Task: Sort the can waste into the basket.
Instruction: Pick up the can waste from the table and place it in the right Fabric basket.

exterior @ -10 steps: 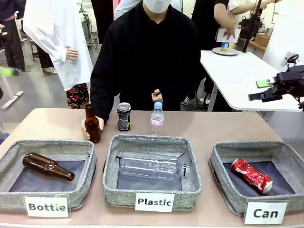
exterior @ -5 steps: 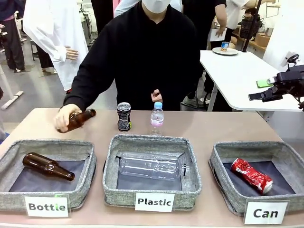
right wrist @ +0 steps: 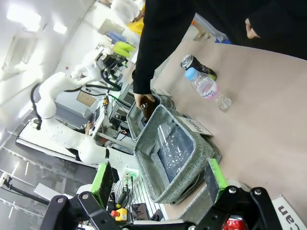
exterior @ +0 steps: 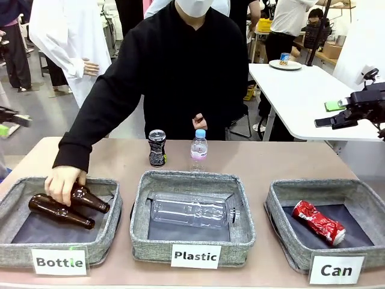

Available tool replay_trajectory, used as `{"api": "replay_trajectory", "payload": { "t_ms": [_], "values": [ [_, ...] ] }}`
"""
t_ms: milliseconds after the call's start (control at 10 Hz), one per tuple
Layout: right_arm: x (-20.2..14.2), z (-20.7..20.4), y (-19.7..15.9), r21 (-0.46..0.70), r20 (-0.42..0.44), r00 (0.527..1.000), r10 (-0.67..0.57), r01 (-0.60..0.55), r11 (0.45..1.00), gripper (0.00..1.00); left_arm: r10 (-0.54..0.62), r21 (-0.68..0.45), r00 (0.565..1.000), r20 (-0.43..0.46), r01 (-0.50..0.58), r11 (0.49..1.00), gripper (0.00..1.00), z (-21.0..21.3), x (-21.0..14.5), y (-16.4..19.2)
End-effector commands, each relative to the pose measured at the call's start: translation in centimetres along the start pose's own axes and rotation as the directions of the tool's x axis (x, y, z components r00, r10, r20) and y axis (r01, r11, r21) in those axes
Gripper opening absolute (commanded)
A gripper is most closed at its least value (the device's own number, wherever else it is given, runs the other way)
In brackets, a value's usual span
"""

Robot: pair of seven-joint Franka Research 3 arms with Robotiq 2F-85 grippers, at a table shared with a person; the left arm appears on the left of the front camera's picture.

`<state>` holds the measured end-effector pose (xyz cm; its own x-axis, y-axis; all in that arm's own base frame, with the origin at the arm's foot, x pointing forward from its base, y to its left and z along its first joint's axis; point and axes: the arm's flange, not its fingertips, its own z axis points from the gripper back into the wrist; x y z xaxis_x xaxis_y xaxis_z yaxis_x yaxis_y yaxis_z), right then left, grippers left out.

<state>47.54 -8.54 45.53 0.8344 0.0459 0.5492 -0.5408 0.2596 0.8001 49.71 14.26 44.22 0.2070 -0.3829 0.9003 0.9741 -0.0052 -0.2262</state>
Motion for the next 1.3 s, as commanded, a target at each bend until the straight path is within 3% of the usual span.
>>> {"api": "replay_trajectory", "payload": {
  "t_ms": [0,200,400,800,1200],
  "values": [
    [-0.2,0.1,0.2,0.003,-0.006,1.000,0.021,-0.021,1.000,1.00,0.051,-0.044,0.999,-0.009,-0.052,0.998,0.96,3.0,1.0,2.7],
    [-0.2,0.1,0.2,0.003,-0.006,1.000,0.021,-0.021,1.000,1.00,0.047,0.027,0.995,0.090,-0.050,0.998,0.96,6.7,-0.5,1.4],
    [-0.2,0.1,0.2,0.003,-0.006,1.000,0.021,-0.021,1.000,1.00,-0.035,0.069,0.981,0.191,0.022,0.997,0.96,9.3,-3.4,-1.7],
    [-0.2,0.1,0.2,0.003,-0.006,1.000,0.021,-0.021,1.000,1.00,-0.079,0.124,0.971,0.225,0.052,0.991,0.96,9.3,-4.9,-3.3],
    [-0.2,0.1,0.2,0.003,-0.006,1.000,0.021,-0.021,1.000,1.00,-0.081,0.120,0.968,0.239,0.053,0.991,0.96,1.8,-1.0,1.8]
  ]
}}
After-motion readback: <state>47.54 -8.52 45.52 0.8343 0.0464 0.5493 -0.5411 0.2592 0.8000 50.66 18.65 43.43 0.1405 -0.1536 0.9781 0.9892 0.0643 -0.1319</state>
